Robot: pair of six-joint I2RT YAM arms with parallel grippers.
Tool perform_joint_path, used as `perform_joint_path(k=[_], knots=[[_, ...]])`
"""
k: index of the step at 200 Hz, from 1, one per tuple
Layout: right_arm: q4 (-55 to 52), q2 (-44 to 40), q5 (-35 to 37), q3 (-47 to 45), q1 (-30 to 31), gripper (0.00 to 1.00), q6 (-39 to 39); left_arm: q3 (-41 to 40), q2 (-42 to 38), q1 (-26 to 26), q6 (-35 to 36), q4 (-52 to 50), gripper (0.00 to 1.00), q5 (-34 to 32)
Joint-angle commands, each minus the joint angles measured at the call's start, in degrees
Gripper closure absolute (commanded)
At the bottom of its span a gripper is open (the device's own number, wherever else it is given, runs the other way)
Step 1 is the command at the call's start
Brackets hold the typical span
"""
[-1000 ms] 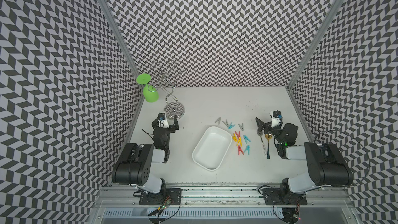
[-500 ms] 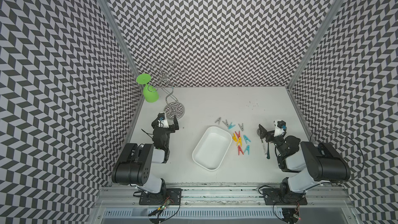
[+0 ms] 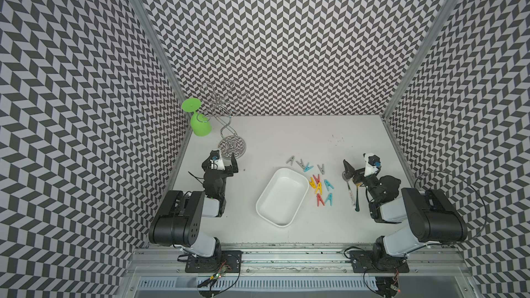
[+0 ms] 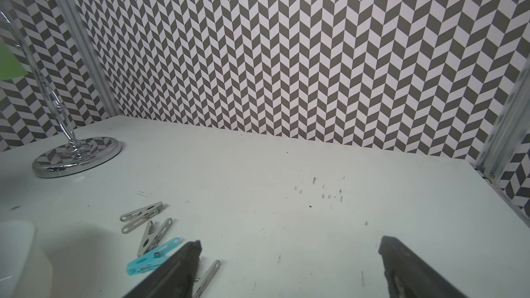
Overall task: Take the clothespins out of the storage box
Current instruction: Reset both arms
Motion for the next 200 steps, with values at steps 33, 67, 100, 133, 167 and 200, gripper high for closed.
perform_joint_path(k=[33, 67, 100, 133, 167, 200], knots=[[0.9, 0.4, -1.1, 0.9, 0.3, 0.01, -1.0, -0.3, 0.2, 0.5, -0.4, 1.3, 0.0, 0.6], [0.3, 0.4, 0.1, 1.2, 1.0, 0.0, -1.4, -0.4, 0.2, 0.6, -0.4, 1.3, 0.0, 0.7], [-0.4, 0.3, 1.3, 1.4, 1.7, 0.0, -1.9, -0.3, 0.2, 0.5, -0.4, 1.3, 0.0, 0.7], [-0.4, 0.3, 1.3, 1.4, 1.7, 0.0, -1.8, -0.3, 0.2, 0.5, -0.4, 1.3, 0.0, 0.7], [-0.6, 0.4, 1.6, 1.4, 1.8, 0.0, -1.9, -0.3, 0.2, 0.5, -0.4, 1.3, 0.0, 0.7], [-0.6, 0.3, 1.6, 1.4, 1.9, 0.0, -2.0, -0.3, 0.2, 0.5, -0.4, 1.3, 0.0, 0.7]])
